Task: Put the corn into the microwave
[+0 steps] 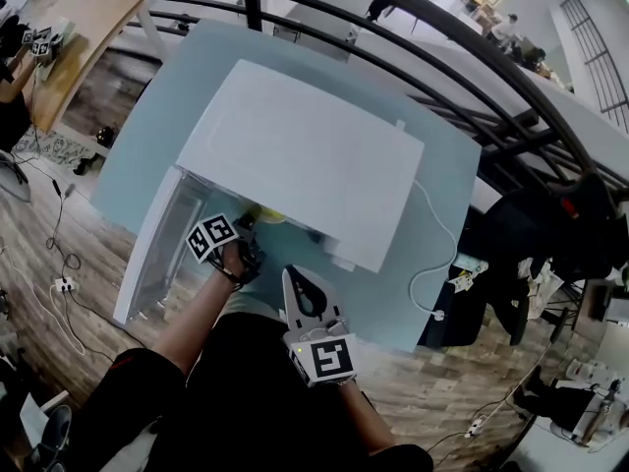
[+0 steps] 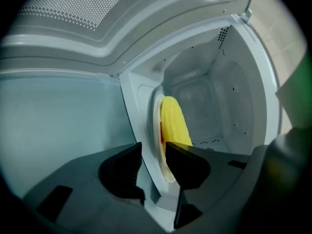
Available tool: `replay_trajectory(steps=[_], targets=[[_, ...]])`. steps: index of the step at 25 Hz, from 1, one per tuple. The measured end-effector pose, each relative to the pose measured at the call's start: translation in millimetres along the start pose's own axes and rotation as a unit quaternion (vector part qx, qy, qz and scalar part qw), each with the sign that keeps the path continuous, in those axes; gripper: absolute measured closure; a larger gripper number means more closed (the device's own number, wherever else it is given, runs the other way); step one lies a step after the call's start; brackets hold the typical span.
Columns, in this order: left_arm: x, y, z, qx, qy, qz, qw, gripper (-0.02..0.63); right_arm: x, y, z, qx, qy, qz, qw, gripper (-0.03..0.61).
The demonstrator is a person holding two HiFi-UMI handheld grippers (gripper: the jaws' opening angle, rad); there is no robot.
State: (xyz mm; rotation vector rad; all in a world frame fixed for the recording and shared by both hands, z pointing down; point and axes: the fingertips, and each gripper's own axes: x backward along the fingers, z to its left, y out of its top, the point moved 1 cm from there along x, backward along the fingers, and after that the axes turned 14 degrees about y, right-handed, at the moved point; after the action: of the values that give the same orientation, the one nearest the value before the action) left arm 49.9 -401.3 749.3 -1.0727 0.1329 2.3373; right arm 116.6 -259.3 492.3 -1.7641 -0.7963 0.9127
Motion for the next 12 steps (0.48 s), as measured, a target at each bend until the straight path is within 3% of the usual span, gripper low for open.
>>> replay_trajectory(steps=[10,12], targets=[[25,-4,5,-0.048,0.001,-0.012,0.9988,0.482,11,5,6,0.006,-0.008,-0.023,1.0,0.571],[29,-7,5,-0.062,0.003,-0.015,0.9979,0.533,15,4,6,0.006,-0.008,-0.026,1.0,0.571]])
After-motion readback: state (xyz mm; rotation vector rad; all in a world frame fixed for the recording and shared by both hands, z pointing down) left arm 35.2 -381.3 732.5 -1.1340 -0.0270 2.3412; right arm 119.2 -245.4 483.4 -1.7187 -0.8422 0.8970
